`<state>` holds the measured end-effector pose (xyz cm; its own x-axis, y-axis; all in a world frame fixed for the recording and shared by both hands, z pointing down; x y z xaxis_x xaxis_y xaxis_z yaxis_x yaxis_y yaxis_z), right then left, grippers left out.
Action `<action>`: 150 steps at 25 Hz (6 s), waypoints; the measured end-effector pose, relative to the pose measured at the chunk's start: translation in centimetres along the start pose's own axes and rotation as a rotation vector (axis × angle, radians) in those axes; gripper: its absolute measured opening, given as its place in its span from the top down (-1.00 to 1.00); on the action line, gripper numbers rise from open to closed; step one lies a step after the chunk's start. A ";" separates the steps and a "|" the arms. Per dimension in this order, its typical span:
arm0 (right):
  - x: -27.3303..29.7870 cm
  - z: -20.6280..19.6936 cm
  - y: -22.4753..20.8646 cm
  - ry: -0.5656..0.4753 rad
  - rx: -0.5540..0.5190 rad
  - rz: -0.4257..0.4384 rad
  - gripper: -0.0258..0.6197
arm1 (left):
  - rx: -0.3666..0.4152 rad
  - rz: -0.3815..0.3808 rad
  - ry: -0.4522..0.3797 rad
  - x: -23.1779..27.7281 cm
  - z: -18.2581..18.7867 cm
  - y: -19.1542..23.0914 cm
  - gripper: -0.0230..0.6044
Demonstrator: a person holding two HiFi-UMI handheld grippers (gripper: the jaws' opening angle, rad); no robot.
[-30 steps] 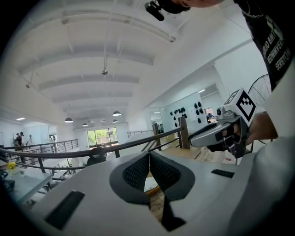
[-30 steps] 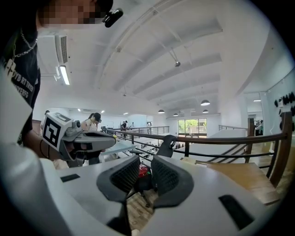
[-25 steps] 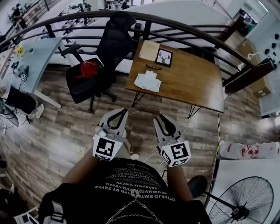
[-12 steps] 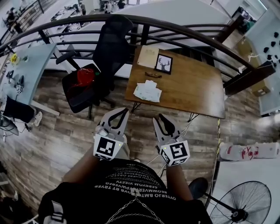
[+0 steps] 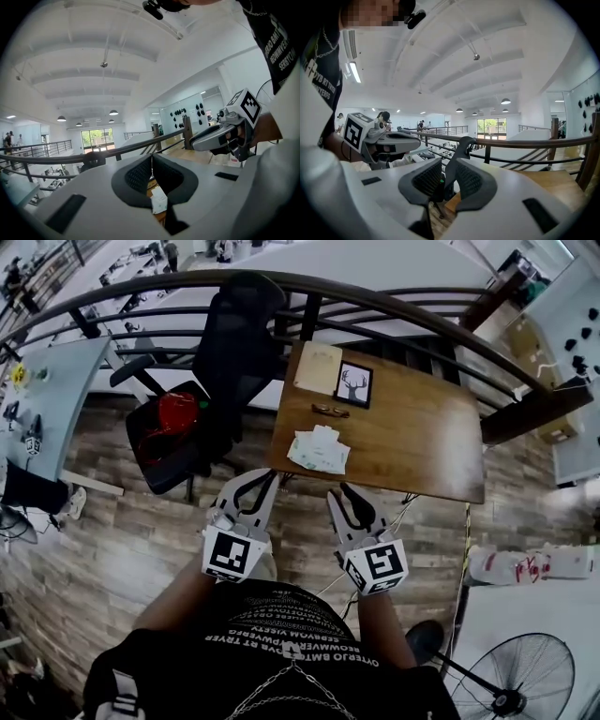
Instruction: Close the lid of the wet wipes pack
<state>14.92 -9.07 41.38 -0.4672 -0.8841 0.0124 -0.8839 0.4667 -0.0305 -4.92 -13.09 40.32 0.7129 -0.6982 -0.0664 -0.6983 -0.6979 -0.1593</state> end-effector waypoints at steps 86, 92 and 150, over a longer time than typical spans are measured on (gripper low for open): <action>14.7 -20.7 -21.3 0.361 0.228 -0.020 0.57 | -0.081 -0.043 0.187 21.0 -9.7 6.7 0.84; 16.3 -25.0 -22.8 0.439 0.282 0.006 0.56 | -0.080 -0.006 0.225 21.8 -9.9 7.7 0.83; 16.6 -29.9 -18.1 0.471 0.490 0.077 0.48 | -0.044 -0.012 0.186 14.2 -6.7 8.7 0.84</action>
<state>22.55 -31.40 72.06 -0.5857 -0.6917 0.4225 -0.7880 0.3640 -0.4966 -1.31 -30.09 44.56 0.7000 -0.7042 0.1192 -0.6947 -0.7100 -0.1152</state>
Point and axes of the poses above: the fingertips, and each gripper's own axes: x forward along the fingers, y to its left, z out of its top, the point moved 8 cm from there along -x, backward along the fingers, and after that the axes turned 14 degrees about -y, right-handed, at the moved point
